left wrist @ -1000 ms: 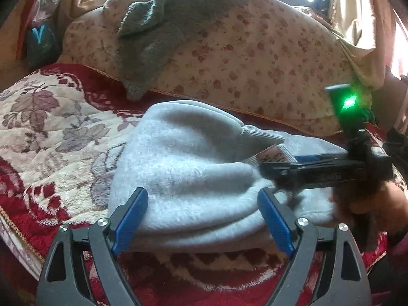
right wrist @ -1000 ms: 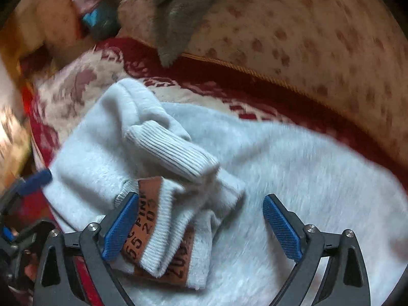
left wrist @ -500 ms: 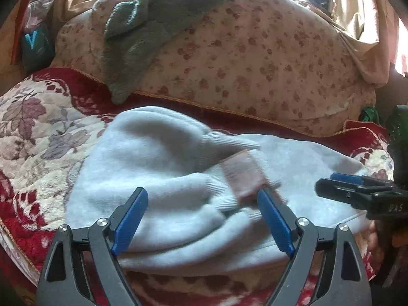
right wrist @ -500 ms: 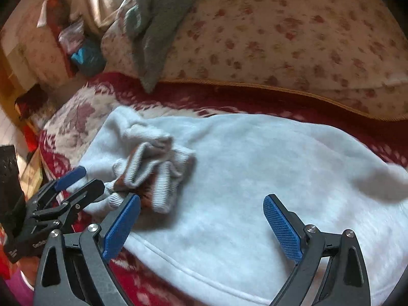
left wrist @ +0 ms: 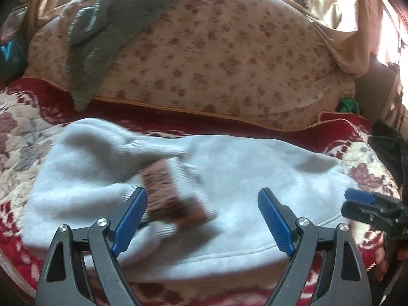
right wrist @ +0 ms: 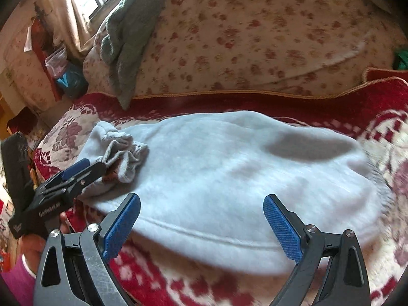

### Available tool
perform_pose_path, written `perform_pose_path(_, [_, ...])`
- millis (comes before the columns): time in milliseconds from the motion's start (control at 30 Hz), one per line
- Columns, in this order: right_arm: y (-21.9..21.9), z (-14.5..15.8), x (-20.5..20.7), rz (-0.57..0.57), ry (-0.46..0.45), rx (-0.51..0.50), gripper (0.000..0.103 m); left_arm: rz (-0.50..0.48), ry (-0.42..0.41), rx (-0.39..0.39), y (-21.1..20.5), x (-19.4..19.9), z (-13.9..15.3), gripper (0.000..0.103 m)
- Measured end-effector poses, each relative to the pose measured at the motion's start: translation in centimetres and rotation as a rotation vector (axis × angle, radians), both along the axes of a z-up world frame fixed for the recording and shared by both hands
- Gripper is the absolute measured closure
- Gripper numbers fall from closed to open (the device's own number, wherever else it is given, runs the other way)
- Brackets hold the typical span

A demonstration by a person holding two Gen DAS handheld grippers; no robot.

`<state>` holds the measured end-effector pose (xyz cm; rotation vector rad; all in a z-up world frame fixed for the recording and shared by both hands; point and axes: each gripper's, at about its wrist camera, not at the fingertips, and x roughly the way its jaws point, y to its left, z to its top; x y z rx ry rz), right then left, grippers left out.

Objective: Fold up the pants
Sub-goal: 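Grasp the folded grey sweatpants stack with both grippers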

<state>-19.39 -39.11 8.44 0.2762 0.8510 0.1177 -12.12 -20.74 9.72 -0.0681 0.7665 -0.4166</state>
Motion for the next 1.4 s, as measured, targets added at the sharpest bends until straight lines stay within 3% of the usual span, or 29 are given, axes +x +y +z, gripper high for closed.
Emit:
perform_pose_path(67, [-1.3,0.0,-1.3,-0.023,0.0,0.022,0.004,-0.052,0.019,-0.034,-1.4,0.4,0.1,0.007])
perform_pose_path(167, [-3.3,-0.4,-3.3,-0.065,0.015,0.066,0.002,-0.109,0.037,-0.059,-3.8,1.1,0.2,0.006])
perform_pose_path(500, [-8.5,-4.5,-6.3,-0.202,0.114,0.18,0.0,-0.281,0.131,-0.044,-11.9,4.5,-0.9,0.006])
perform_pose_path(700, [-11.5,-7.1,-5.9,-0.279,0.12,0.335,0.0,-0.37,0.15,0.018,-15.9,7.1,-1.8,0.006])
perform_pose_path(833, [-12.2,-7.3,-4.6,-0.291,0.08,0.338,0.0,-0.444,0.17,0.056,-18.5,9.1,-2.6,0.006])
perform_pose_path(1100, [-12.3,-7.7,-3.7,-0.263,0.023,0.326,0.0,-0.571,0.239,0.054,-22.2,12.1,-4.1,0.006])
perform_pose_path(1400, [-12.8,-8.2,-3.2,-0.255,-0.012,0.349,0.0,-0.678,0.24,0.178,-26.4,13.1,-5.6,0.004])
